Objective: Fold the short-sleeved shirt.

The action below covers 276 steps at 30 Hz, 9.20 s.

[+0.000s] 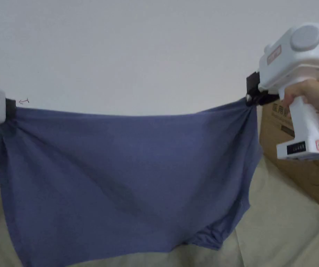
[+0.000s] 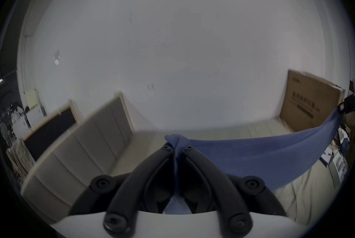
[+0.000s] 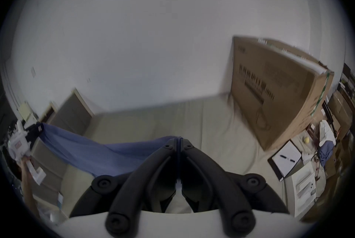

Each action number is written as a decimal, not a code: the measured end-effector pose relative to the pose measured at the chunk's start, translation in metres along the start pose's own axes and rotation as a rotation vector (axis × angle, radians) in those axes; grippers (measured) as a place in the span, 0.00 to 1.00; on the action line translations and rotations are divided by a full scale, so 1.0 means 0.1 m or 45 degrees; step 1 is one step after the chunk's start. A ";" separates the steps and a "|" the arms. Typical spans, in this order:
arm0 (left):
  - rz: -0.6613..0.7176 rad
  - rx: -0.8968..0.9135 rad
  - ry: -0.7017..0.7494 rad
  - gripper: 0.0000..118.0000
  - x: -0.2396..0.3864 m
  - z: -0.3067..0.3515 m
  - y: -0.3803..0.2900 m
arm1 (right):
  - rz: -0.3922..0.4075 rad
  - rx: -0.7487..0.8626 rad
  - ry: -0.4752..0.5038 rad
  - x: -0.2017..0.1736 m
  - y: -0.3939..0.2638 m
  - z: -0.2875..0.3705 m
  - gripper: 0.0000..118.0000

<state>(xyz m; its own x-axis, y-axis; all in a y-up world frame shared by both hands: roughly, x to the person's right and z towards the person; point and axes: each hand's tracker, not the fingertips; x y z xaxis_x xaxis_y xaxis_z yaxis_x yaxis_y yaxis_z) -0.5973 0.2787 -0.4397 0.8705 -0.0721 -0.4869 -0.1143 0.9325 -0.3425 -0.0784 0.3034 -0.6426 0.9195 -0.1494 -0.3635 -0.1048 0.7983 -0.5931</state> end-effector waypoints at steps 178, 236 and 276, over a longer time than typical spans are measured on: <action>0.118 -0.840 -0.024 0.02 -0.54 2.05 -4.50 | -0.060 -0.341 -0.077 0.59 -4.98 0.60 0.86; 0.252 -0.683 -0.360 0.00 -0.06 1.93 -4.02 | -0.002 -0.528 -0.039 0.46 -3.59 -0.70 0.67; 0.185 -0.920 -0.193 0.02 -0.09 0.02 -3.67 | 0.092 -0.658 -0.064 0.42 -3.35 -1.40 0.01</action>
<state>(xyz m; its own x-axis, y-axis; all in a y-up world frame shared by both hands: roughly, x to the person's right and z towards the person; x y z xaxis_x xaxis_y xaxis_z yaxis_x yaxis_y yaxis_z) -0.5622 -0.0619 -0.3083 0.8731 0.1318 -0.4693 -0.4731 0.4610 -0.7507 -0.0578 -0.0526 -0.5598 0.9188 -0.0661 -0.3892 -0.3301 0.4117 -0.8494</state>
